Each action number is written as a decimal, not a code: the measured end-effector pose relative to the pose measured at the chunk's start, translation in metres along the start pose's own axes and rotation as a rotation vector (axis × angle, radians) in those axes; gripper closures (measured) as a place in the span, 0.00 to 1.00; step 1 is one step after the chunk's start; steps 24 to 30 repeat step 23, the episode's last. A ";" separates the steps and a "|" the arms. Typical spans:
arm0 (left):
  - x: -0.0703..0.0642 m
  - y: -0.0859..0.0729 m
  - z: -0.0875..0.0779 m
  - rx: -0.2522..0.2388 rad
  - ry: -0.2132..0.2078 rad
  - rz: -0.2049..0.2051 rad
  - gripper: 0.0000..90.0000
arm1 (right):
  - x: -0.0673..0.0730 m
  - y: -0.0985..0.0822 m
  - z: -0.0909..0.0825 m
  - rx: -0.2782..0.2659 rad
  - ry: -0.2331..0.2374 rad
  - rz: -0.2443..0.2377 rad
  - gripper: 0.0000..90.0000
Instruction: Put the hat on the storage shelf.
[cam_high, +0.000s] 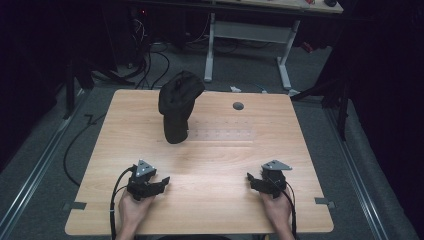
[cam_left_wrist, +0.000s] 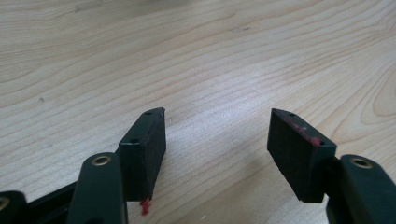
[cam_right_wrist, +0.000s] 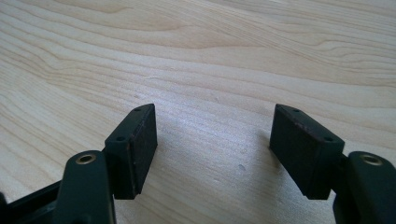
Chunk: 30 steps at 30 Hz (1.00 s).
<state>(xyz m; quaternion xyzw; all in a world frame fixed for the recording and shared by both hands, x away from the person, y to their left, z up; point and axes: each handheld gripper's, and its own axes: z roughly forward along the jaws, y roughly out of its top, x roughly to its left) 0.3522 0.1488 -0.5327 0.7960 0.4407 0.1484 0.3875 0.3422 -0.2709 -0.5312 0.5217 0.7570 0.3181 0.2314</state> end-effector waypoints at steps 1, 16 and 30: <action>-0.001 -0.001 0.001 0.001 0.000 0.003 0.41 | 0.000 0.000 0.000 0.000 0.000 0.000 0.36; -0.010 0.001 0.007 0.009 0.049 0.068 0.34 | 0.000 0.000 0.000 0.000 0.000 0.000 0.36; -0.011 0.001 0.008 0.011 0.048 0.069 0.32 | 0.000 0.000 0.000 0.000 0.000 0.000 0.36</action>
